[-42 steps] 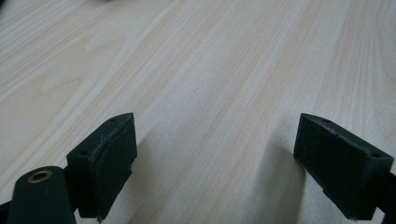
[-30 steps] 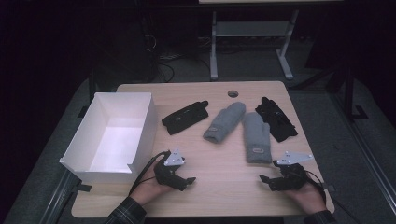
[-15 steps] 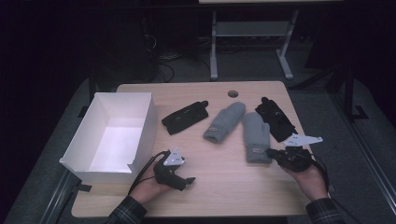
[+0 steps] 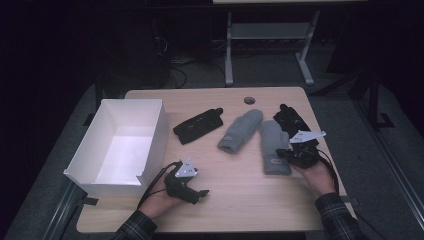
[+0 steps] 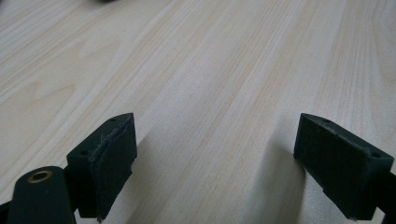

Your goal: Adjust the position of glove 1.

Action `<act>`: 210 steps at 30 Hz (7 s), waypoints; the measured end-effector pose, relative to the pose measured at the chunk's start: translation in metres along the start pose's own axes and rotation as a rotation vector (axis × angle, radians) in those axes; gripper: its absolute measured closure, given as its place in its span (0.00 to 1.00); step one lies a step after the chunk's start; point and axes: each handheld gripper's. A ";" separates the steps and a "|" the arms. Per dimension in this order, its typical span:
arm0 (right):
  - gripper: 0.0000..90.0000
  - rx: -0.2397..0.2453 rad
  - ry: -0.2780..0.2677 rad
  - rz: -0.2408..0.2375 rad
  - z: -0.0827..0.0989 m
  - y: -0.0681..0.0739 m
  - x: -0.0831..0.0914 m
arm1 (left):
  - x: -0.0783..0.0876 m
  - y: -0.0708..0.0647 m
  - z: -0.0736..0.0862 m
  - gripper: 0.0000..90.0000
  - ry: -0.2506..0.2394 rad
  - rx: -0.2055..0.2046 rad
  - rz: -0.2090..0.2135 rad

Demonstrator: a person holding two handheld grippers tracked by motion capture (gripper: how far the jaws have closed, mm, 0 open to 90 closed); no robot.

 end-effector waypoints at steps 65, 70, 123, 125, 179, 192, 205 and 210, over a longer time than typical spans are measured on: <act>1.00 0.177 0.025 -0.319 -0.023 0.097 -0.022 | 0.000 -0.001 0.000 0.14 -0.003 0.008 0.001; 1.00 0.137 -0.009 -0.227 -0.029 0.066 -0.014 | 0.000 0.000 0.000 0.14 0.000 0.001 0.001; 0.86 0.092 0.080 -0.155 -0.009 0.071 -0.005 | -0.001 0.000 0.000 0.14 -0.003 0.003 0.000; 0.81 0.077 0.058 -0.147 -0.007 0.068 -0.001 | -0.001 0.000 0.000 0.14 -0.002 0.001 0.000; 0.14 -0.060 0.023 0.056 0.073 0.020 0.017 | -0.034 0.052 -0.112 0.43 -0.065 0.115 0.007; 0.14 -0.062 0.023 0.057 0.073 0.020 0.017 | -0.078 0.094 -0.148 0.58 -0.032 0.145 -0.038; 0.14 -0.055 0.020 0.056 0.073 0.020 0.017 | -0.119 0.110 -0.157 0.58 0.014 0.190 0.005; 0.14 -0.054 0.020 0.057 0.073 0.020 0.017 | -0.127 0.110 -0.152 0.88 0.029 0.201 0.054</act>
Point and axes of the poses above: each handheld gripper's, and its own axes: x roughly backward along the jaws, z roughly out of its underside, y roughly to its left, and after that the axes turned 3 degrees about x, right-handed
